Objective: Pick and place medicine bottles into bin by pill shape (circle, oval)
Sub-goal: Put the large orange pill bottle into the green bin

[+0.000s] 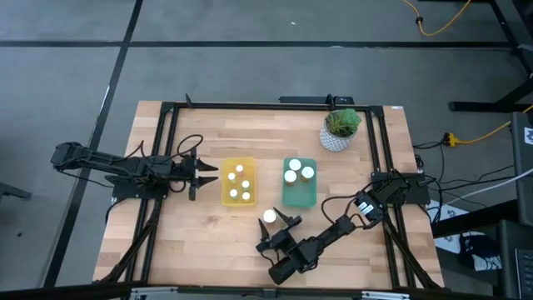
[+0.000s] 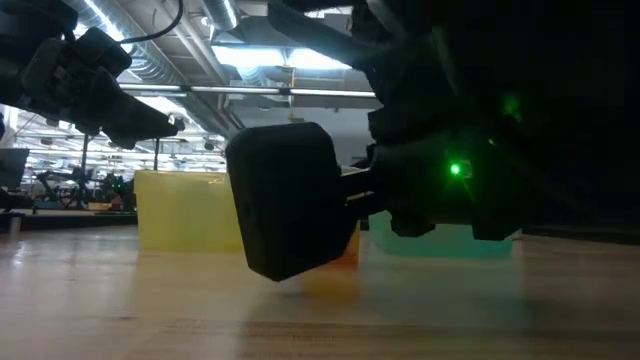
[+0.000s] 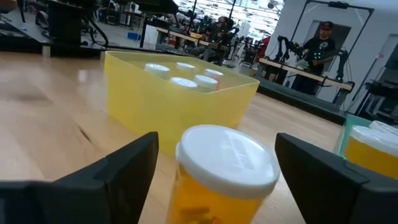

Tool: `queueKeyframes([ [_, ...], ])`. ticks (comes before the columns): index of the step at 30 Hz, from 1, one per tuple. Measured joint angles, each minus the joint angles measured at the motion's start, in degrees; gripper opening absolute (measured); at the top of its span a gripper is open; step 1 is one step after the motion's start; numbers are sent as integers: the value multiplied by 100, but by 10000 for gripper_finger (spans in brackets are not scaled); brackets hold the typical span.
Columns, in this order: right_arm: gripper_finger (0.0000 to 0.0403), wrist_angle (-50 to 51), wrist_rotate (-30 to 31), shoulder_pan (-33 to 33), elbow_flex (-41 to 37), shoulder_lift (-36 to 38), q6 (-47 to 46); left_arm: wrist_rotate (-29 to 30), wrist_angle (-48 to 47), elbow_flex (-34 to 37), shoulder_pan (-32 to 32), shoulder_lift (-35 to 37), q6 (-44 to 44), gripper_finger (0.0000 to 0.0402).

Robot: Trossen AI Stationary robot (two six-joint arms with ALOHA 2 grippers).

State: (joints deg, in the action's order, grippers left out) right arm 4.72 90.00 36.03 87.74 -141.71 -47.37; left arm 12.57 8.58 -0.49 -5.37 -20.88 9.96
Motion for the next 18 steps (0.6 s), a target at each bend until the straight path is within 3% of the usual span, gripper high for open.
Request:
queueKeyframes([
  [14,324,-9,3,2,874,7,2076,-1,0,-2,0,0,0,150],
  [18,324,22,1,-43,1413,18,2256,-1,0,-2,-1,0,0,150],
])
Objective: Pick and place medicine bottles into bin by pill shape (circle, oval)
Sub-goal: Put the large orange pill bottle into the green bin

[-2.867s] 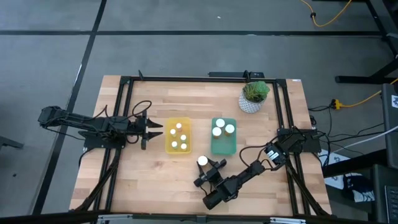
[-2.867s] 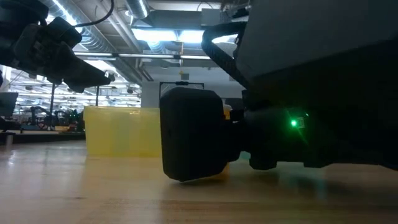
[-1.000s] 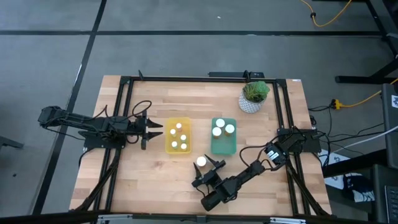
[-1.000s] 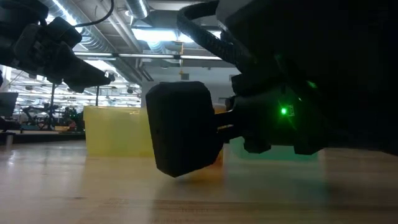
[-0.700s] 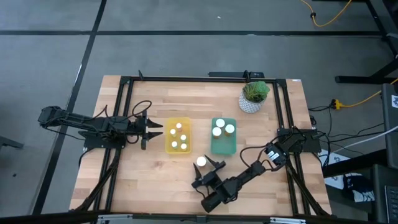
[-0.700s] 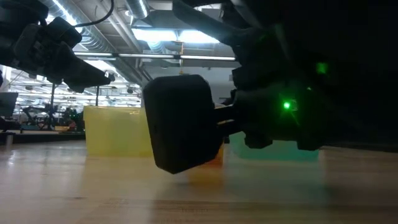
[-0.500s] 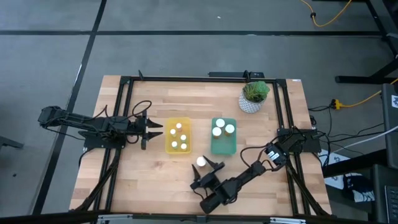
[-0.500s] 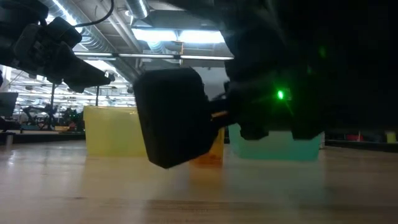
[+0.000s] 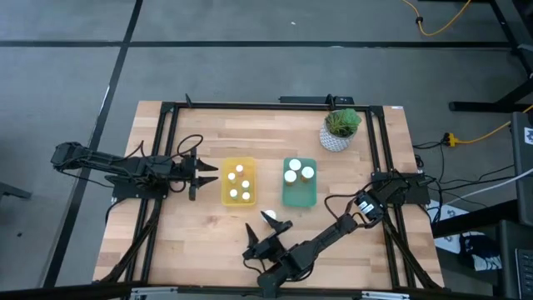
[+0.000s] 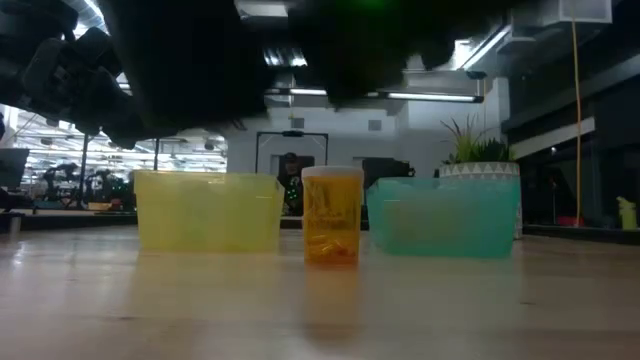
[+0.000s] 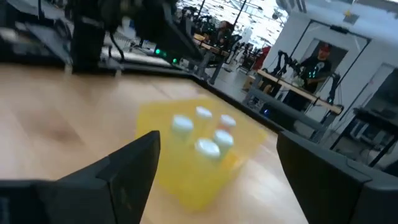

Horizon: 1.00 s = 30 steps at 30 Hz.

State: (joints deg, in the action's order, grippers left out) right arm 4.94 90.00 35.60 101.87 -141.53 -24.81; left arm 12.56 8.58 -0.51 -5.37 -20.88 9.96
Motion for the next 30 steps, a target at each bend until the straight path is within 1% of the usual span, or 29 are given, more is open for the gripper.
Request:
queueKeyframes([
  [3,324,278,1,-63,437,95,160,0,0,1,0,0,0,150],
  [10,324,1510,-8,4,1277,347,286,0,4,0,0,0,0,150],
  [12,324,1829,-1,87,1507,389,185,1,4,1,0,0,0,150],
  [16,324,2625,-3,239,1915,499,-357,2,4,2,-1,0,0,150],
  [20,324,3433,-5,241,2390,692,-498,2,4,0,-1,0,0,150],
  [23,324,3717,-3,134,2868,799,-367,2,3,2,0,0,0,150],
  [26,324,3736,2,-6,3330,819,49,1,2,2,0,0,0,150],
  [28,324,3286,-16,-143,3187,1014,373,0,2,0,-1,0,0,150],
  [30,324,3245,-7,-319,3179,1159,459,2,-7,2,-1,0,0,150],
])
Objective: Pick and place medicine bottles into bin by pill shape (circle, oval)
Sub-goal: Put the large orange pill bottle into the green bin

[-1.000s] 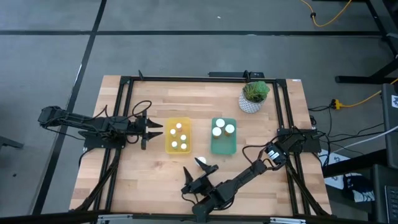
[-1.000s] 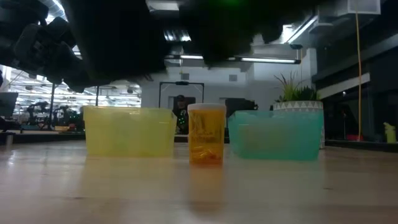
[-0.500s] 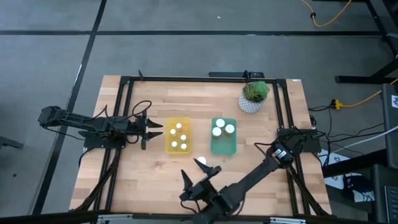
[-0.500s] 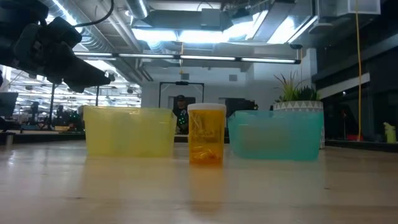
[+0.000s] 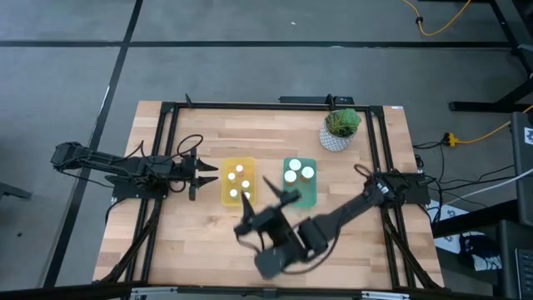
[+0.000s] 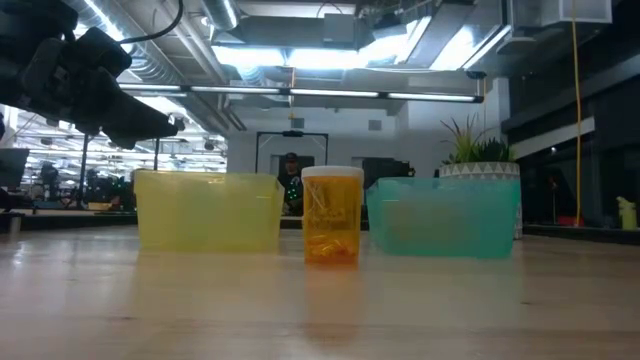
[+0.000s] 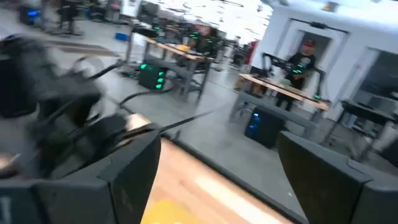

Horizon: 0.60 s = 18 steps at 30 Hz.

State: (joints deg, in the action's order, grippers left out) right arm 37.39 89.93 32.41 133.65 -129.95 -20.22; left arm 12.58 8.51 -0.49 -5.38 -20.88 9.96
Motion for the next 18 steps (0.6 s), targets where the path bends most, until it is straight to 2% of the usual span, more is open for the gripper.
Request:
queueKeyframes([
  [5,324,-191,-63,-446,122,211,-5,0,6,-2,0,0,0,150],
  [8,324,-223,-685,-663,132,248,-15,0,5,0,2,0,0,150],
  [10,324,-265,-1720,-858,102,360,109,0,7,-1,1,0,0,150],
  [15,324,98,-5604,-1723,108,825,-179,0,3,-2,2,0,0,150],
  [17,324,331,-6642,-2048,113,905,-199,0,7,-2,0,0,0,150],
  [18,324,520,-6915,-2163,113,915,-196,0,7,-1,2,0,0,150],
])
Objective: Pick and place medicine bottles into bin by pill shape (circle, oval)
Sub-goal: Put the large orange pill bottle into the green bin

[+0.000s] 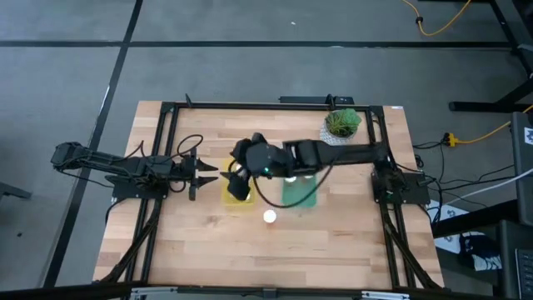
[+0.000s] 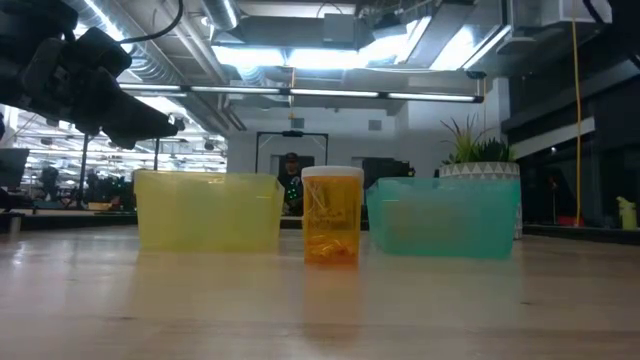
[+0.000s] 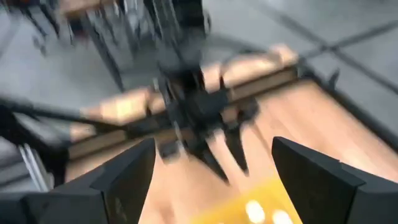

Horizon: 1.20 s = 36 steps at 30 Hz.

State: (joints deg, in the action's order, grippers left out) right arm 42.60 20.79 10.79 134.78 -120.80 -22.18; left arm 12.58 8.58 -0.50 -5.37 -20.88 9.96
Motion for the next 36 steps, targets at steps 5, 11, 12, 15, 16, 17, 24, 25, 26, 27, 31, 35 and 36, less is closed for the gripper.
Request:
queueKeyframes([
  [5,324,1486,-30,-137,17,40,-319,0,-2,-1,-2,0,0,150],
  [11,324,2993,105,348,17,370,-927,-1,-8,0,-2,0,0,150],
  [12,324,3088,191,447,23,411,-949,-2,-11,0,0,0,0,150],
  [15,324,3444,470,743,26,484,-859,-2,2,1,-2,0,0,150],
  [16,324,3528,605,839,26,484,-791,-2,-8,-1,0,0,0,150],
  [17,324,3638,709,924,26,476,-758,0,-5,-1,0,0,0,150],
  [24,324,3894,913,1214,22,473,-917,-2,-1,-1,0,0,0,150],
  [25,324,3994,911,1228,22,473,-951,-2,2,-1,0,0,0,150],
  [26,324,4143,891,1237,22,473,-1041,-2,0,0,-2,0,0,150],
  [27,324,4308,826,1241,22,473,-1141,-2,0,0,0,0,0,150],
  [31,324,4653,569,1242,-98,469,-1486,-2,0,-1,-2,0,0,150],
  [35,324,4699,455,1242,-101,466,-1345,-2,0,1,0,0,0,150],
  [36,324,4681,365,1242,-101,466,-1315,-2,1,-1,-1,0,0,150],
])
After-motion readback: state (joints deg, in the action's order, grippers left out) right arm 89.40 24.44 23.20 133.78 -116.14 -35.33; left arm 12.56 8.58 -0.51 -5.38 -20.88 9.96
